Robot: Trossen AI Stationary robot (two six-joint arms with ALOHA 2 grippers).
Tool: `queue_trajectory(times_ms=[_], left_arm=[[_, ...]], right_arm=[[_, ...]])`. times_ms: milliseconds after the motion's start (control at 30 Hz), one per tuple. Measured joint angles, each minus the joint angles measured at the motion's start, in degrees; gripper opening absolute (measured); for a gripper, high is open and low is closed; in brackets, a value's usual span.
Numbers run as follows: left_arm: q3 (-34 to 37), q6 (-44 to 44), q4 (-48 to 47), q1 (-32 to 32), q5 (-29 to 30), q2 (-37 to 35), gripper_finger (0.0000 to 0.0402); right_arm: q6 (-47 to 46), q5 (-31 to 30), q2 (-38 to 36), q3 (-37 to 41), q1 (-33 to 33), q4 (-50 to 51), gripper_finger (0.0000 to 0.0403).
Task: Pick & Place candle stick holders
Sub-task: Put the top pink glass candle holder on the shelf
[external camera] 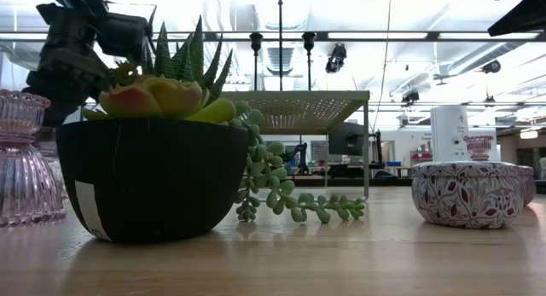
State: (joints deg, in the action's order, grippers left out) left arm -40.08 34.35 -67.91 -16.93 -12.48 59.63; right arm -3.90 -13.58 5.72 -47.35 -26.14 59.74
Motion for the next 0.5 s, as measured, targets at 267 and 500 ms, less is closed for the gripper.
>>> queue_trajectory(times_ms=[267, 500], left_arm=[[-6.07, 10.11, 0.28, -0.04, 0.42, 0.07, 0.0029], [-16.61, 21.66, 0.35, -0.15, 3.50, 0.62, 0.0029]], right_arm=[[0.00, 0.00, 0.00, 0.00, 0.01, -0.01, 0.0034], [0.00, 0.00, 0.00, 0.00, 0.00, -0.01, 0.0034]])
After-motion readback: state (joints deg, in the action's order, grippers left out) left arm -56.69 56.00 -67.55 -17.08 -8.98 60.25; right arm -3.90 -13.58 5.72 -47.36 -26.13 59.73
